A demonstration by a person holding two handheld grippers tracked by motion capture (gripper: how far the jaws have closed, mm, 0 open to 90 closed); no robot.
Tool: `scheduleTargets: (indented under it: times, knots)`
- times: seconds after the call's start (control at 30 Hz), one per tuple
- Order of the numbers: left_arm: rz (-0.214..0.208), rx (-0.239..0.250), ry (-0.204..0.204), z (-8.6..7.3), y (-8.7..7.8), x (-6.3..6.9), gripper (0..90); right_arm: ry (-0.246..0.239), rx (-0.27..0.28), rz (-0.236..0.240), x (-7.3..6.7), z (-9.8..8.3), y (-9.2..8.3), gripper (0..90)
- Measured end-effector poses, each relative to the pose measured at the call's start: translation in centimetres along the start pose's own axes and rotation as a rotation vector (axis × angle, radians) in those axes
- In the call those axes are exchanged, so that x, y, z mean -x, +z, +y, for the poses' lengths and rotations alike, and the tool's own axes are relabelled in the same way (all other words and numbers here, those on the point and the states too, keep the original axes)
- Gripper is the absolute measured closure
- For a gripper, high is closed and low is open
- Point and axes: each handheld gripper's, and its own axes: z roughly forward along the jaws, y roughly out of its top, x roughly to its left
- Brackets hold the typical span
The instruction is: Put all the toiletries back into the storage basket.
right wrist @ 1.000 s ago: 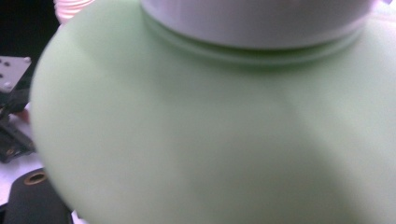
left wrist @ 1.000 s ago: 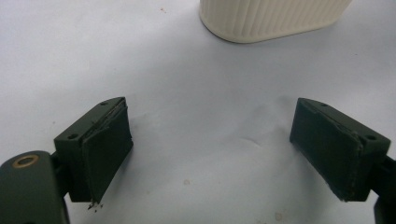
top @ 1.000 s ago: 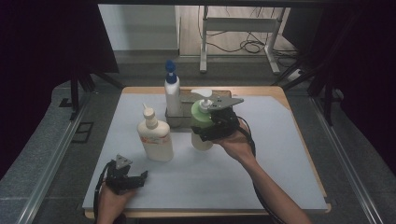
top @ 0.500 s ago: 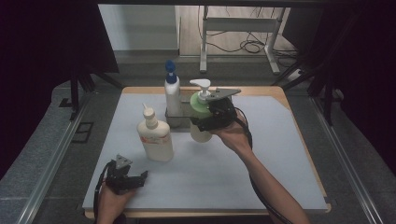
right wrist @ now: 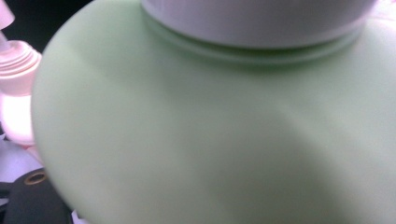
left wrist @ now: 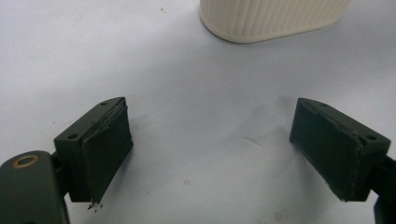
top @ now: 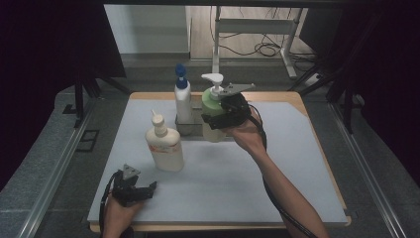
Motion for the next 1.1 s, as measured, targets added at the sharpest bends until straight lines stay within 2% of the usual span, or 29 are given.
scheduleTargets:
  times: [0.47, 1.1]
  knots:
    - [0.000, -0.001, 0.001, 0.0, 0.0, 0.0, 11.9, 0.026, -0.003, -0.025, 1.2, 1.4, 1.4, 11.9]
    - [0.001, -0.001, 0.000, 0.0, 0.0, 0.0, 11.9, 0.040, 0.020, -0.076, 3.1, 2.9, 3.3, 11.9]
